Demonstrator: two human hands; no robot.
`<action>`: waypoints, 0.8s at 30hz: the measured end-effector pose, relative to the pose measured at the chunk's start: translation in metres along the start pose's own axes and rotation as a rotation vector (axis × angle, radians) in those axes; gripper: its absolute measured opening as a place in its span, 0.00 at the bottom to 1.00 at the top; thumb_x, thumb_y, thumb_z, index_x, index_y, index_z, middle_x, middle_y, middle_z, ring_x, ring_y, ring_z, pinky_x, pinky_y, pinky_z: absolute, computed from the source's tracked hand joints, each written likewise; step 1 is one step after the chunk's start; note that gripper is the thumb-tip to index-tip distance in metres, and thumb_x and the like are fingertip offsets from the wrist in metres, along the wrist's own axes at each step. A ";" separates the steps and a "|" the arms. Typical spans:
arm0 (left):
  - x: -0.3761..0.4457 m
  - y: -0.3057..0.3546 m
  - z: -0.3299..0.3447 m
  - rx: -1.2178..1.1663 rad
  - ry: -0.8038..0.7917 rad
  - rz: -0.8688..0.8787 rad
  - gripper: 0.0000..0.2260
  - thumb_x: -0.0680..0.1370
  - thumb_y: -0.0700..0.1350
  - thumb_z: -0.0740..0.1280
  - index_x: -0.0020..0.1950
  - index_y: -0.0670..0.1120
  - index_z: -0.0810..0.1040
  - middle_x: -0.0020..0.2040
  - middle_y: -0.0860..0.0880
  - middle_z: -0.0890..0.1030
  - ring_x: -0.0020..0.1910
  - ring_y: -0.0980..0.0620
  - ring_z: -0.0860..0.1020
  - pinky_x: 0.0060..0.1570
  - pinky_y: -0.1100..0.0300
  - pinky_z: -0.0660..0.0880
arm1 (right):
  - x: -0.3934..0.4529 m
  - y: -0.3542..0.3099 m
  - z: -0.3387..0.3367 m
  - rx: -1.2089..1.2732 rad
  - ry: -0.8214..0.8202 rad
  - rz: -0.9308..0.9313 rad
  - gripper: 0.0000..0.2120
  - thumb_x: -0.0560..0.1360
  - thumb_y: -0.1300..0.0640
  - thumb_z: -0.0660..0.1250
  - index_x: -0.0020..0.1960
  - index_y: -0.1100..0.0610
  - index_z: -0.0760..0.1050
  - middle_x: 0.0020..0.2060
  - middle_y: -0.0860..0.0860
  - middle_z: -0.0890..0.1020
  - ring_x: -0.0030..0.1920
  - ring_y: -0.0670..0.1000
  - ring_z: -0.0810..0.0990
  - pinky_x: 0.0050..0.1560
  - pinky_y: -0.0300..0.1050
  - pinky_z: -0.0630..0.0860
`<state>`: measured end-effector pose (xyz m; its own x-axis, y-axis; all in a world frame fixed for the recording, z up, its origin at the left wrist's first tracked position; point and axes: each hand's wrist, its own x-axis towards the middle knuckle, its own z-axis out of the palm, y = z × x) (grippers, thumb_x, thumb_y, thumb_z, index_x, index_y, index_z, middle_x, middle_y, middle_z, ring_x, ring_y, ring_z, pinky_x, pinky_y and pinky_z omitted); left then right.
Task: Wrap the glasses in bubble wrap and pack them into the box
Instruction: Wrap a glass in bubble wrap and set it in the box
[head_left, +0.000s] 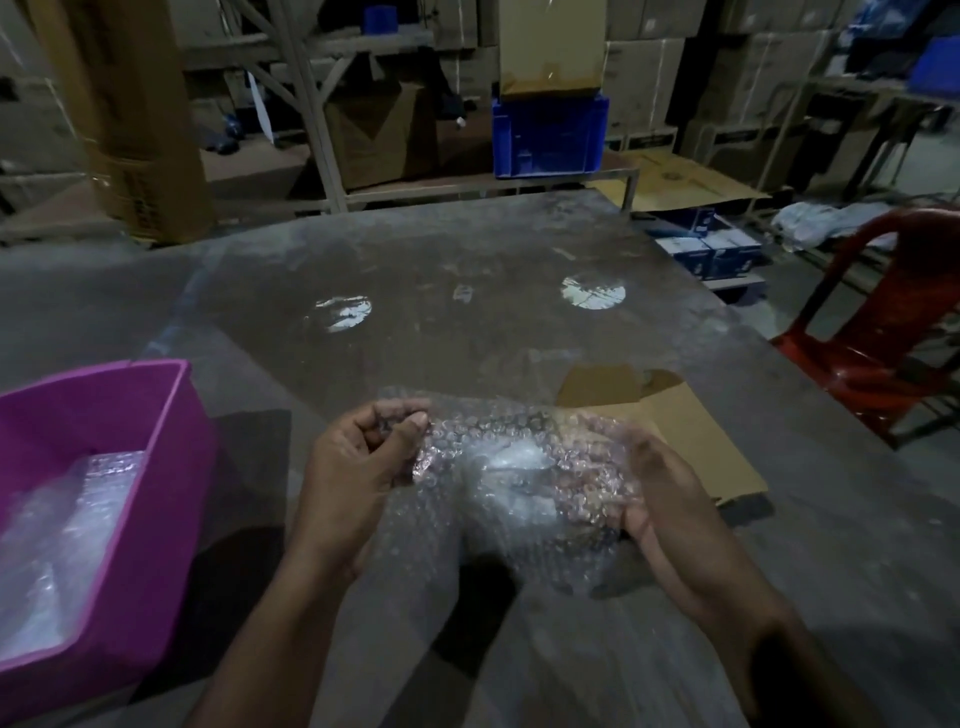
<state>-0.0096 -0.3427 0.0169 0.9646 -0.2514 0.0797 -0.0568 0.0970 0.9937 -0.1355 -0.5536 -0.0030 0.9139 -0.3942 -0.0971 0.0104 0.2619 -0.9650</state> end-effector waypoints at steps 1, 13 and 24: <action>0.000 -0.001 -0.001 0.014 -0.005 0.007 0.05 0.79 0.36 0.69 0.49 0.45 0.84 0.36 0.49 0.80 0.29 0.60 0.74 0.29 0.68 0.71 | -0.004 0.003 0.001 -0.062 0.003 -0.005 0.24 0.71 0.35 0.74 0.61 0.45 0.78 0.61 0.52 0.83 0.60 0.60 0.82 0.59 0.66 0.79; -0.008 0.010 -0.027 -0.107 -0.272 -0.194 0.17 0.83 0.35 0.59 0.46 0.47 0.86 0.41 0.49 0.84 0.35 0.55 0.80 0.36 0.63 0.78 | -0.028 -0.006 0.022 -0.060 0.142 -0.023 0.12 0.80 0.67 0.62 0.51 0.60 0.84 0.48 0.55 0.87 0.46 0.52 0.87 0.42 0.42 0.82; -0.003 0.009 -0.037 -0.029 -0.337 -0.021 0.09 0.70 0.51 0.78 0.40 0.48 0.83 0.36 0.47 0.83 0.33 0.55 0.80 0.38 0.61 0.80 | -0.037 -0.009 0.031 -0.041 0.139 -0.118 0.20 0.68 0.39 0.76 0.48 0.55 0.85 0.49 0.60 0.86 0.48 0.60 0.85 0.52 0.60 0.82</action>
<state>-0.0029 -0.3051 0.0227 0.8257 -0.5577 0.0854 -0.0253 0.1146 0.9931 -0.1565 -0.5140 0.0165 0.8425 -0.5386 -0.0129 0.0951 0.1722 -0.9805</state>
